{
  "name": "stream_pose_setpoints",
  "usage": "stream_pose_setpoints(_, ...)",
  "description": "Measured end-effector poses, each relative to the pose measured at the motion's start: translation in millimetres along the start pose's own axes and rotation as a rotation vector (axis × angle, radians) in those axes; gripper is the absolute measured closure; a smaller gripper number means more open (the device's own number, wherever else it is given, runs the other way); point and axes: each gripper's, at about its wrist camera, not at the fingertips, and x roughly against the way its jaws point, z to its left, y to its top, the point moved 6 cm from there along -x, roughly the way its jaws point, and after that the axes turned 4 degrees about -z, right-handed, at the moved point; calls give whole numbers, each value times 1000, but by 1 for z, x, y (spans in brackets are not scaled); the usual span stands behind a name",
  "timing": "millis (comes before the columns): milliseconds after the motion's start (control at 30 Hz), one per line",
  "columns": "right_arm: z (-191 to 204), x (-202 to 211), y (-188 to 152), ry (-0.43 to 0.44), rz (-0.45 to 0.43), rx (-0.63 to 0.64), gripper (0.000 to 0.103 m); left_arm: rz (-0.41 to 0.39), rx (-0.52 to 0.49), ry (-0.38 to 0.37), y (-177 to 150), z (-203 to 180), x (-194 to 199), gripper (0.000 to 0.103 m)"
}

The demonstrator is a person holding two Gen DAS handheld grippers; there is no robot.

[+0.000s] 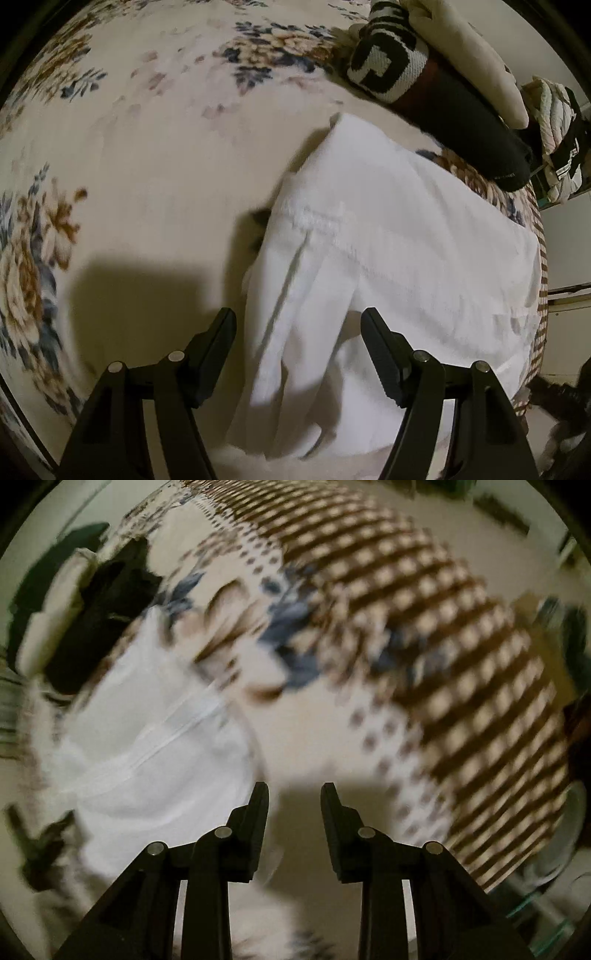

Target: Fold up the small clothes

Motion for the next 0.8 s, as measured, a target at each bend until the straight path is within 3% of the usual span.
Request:
stream_pose_setpoints(33, 3, -8, -14, 61, 52, -29, 61, 6, -2, 1, -3, 0, -1, 35)
stream_pose_setpoints(167, 12, -46, -42, 164, 180, -69, 60, 30, -14, 6, -12, 0, -6, 35)
stream_pose_setpoints(233, 16, -62, -43, 140, 168, -30, 66, 34, -18, 4, -15, 0, -7, 35)
stream_pose_setpoints(300, 21, -67, -45, 49, 165, 63, 90, 39, -31, 11, -17, 1, -9, 35)
stream_pose_setpoints(467, 40, -47, -45, -179, 137, 390, 95, 54, -47, 12, -22, 4, -13, 35)
stream_pose_setpoints(567, 39, -38, -39, -430, 69, 631, 97, 56, -48, 10, -23, 5, -13, 35)
stream_pose_setpoints(600, 36, -37, -35, -478, 54, 661, 97, 57, -45, 8, -23, 6, -13, 35)
stream_pose_setpoints(700, 10, -39, -21, -474, 114, 525, 97, 55, -35, -3, -22, 7, -11, 35)
stream_pose_setpoints(800, -1, -23, 3, -390, 70, 352, 96, 42, -13, -19, -18, 8, -6, 35)
